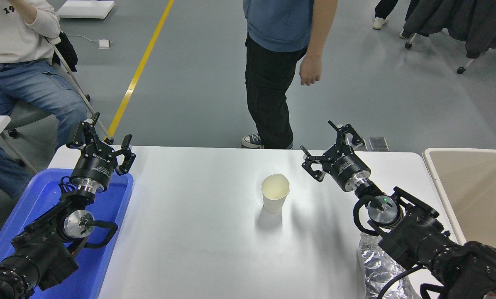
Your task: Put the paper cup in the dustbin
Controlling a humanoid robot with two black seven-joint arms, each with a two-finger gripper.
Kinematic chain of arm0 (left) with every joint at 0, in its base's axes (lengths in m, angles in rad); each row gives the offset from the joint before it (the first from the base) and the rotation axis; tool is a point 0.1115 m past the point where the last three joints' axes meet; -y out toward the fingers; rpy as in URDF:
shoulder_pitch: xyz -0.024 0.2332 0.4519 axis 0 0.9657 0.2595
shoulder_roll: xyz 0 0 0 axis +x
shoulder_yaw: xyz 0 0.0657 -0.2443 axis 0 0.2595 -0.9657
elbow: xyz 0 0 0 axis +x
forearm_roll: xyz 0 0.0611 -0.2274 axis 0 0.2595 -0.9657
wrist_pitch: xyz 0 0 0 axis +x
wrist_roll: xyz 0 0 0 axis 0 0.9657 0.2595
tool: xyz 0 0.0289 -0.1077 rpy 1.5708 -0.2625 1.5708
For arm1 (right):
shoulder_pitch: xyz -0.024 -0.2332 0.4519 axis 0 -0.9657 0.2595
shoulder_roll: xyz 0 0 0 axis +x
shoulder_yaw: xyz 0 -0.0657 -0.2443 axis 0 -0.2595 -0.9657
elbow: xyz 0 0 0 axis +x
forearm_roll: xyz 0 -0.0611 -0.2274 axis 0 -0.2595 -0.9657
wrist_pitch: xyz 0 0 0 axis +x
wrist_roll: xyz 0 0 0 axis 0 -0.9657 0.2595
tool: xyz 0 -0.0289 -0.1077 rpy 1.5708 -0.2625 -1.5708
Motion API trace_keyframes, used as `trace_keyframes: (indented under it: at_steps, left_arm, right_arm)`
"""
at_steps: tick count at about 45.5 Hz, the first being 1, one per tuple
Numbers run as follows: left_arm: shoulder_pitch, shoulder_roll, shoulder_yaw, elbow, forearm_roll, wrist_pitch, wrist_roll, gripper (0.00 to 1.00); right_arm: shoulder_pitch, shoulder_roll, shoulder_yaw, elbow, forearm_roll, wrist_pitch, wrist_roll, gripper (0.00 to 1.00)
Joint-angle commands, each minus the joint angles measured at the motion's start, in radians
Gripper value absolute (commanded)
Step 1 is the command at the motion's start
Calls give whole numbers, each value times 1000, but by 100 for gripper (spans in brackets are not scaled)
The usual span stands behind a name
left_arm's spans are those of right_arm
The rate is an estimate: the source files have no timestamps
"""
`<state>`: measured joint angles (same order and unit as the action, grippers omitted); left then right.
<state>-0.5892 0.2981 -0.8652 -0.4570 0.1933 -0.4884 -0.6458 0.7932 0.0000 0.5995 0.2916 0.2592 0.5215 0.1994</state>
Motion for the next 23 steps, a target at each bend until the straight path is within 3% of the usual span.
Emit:
trace_keyframes:
  at_steps: [1, 23]
  left_arm:
    - [-1, -1, -1, 0, 0, 1, 2, 100]
    - [-1, 1, 2, 1, 0, 1, 3, 100]
  right_arm:
    - [0, 0, 0, 1, 0, 0, 0, 100]
    - [0, 0, 0, 4, 0, 2, 0, 100]
